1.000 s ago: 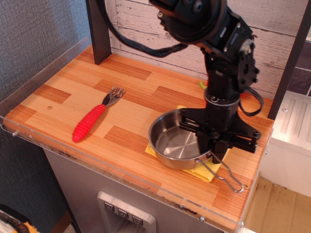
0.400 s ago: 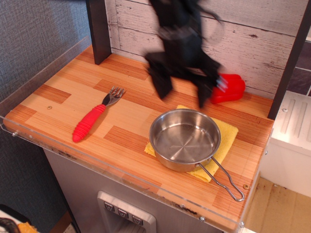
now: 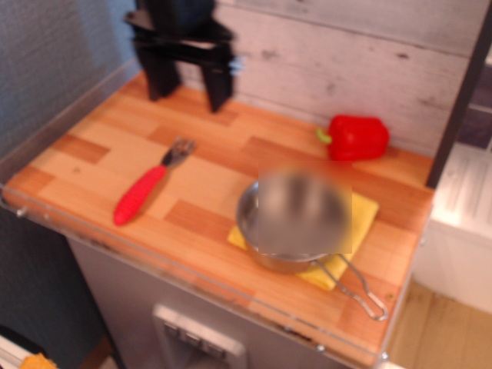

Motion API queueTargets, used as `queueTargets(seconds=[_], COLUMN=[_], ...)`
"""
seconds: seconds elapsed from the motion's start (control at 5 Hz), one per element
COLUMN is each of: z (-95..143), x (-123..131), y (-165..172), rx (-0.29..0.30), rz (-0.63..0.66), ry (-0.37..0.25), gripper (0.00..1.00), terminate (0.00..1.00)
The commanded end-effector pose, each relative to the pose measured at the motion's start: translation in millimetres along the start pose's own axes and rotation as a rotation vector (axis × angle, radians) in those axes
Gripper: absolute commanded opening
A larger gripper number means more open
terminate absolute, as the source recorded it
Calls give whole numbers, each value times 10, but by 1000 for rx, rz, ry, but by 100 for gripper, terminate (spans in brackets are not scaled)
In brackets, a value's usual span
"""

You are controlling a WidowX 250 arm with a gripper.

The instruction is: Put the pot on the cloth.

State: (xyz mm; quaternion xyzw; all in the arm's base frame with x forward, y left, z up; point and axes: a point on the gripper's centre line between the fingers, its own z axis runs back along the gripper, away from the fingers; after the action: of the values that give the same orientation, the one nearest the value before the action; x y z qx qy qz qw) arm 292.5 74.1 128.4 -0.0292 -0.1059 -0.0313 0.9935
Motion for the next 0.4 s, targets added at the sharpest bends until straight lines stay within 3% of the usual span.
queueTargets(seconds=[0.0,0.2], z=[152,143], x=[37,29], y=[459,489], rx=[17,29], rz=[-26,-51], ry=[-16,-13], gripper=[100,100], terminate=[0,0])
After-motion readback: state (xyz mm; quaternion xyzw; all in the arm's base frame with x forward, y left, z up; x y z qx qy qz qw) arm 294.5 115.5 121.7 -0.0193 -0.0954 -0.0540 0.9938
